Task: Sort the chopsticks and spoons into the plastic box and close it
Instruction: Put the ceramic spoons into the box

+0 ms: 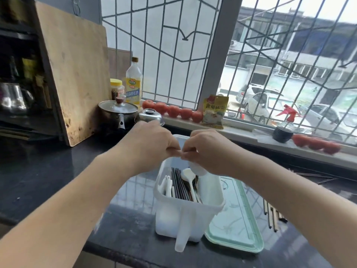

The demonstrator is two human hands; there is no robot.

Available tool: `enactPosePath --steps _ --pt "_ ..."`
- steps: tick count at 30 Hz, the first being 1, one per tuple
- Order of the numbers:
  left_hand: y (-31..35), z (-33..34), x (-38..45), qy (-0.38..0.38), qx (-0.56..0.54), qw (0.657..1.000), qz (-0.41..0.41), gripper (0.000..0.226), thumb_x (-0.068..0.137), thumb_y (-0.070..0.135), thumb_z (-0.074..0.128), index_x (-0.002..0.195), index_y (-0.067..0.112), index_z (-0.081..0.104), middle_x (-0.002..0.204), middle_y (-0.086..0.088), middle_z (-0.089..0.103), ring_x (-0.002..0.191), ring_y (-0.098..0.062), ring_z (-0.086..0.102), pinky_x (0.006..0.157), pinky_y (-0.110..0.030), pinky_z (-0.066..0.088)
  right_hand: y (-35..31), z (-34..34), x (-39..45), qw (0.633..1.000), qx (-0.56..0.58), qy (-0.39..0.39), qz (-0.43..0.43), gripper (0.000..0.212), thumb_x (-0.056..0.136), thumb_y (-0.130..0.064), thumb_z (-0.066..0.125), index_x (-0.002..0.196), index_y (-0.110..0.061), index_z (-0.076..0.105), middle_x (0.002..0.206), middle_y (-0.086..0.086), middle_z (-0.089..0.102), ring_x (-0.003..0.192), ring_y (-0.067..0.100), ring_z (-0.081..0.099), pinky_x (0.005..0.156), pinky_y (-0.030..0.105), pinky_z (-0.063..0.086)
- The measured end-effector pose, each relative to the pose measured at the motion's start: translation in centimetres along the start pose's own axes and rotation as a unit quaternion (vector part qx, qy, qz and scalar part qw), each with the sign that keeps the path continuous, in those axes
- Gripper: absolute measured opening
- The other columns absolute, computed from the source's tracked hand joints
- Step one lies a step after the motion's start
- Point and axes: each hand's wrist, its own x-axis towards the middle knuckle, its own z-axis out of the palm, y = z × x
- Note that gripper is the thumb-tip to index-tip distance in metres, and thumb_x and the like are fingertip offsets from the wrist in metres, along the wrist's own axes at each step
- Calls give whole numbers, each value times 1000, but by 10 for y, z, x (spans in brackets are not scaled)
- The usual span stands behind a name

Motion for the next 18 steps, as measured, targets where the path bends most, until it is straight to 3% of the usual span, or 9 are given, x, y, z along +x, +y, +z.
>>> enactPosePath --steps 2,4,6,8,11,15,18 --pt "-2 13 1 26 -41 998 37 28 99 57 54 114 46 75 89 17 67 92 -18 48 88 -41 44 -1 3 1 999 10 -42 25 28 99 -40 58 99 -19 75 90 -2 66 86 17 59 83 37 53" --pt "-2 28 -3 103 -85 990 31 21 95 46 66 111 37 78 102 10 64 105 -24 51 99 -47 42 -3 10 3 994 22 -74 72 30 100 -37 54 93 -15 72 85 3 68 83 24 64 77 40 56" --pt "-4 36 -5 194 -136 969 -70 32 92 32 73 124 30 71 127 -3 56 125 -30 43 112 -51 34 0 17 11 980 42 -104 163 29 97 -25 51 91 -6 71 82 8 69 75 28 65 65 35 54" --pt "-6 33 -10 237 -220 930 -173 39 95 23 67 133 26 64 134 -6 51 130 -30 37 112 -43 29 1 27 22 954 75 -173 234 25 91 -10 48 84 4 69 69 14 63 55 28 57 48 27 43" --pt "-5 29 -17 197 -274 911 -237 33 98 21 60 131 24 64 130 -3 51 128 -26 37 106 -31 28 -1 53 39 906 110 -294 285 22 87 1 41 71 2 56 55 12 49 35 19 43 38 17 32" --pt "-1 28 -29 141 -279 925 -218 28 100 25 58 127 28 64 122 7 47 129 -19 33 103 -26 27 -11 96 61 853 72 -439 272 25 92 -1 39 71 -3 53 62 10 46 49 20 40 38 16 33" --pt "-1 26 -36 123 -276 930 -209 27 100 28 56 126 30 64 126 6 51 128 -18 34 110 -32 31 -15 107 64 843 34 -471 257 29 97 -3 33 76 -4 53 66 11 46 52 21 41 39 19 36"
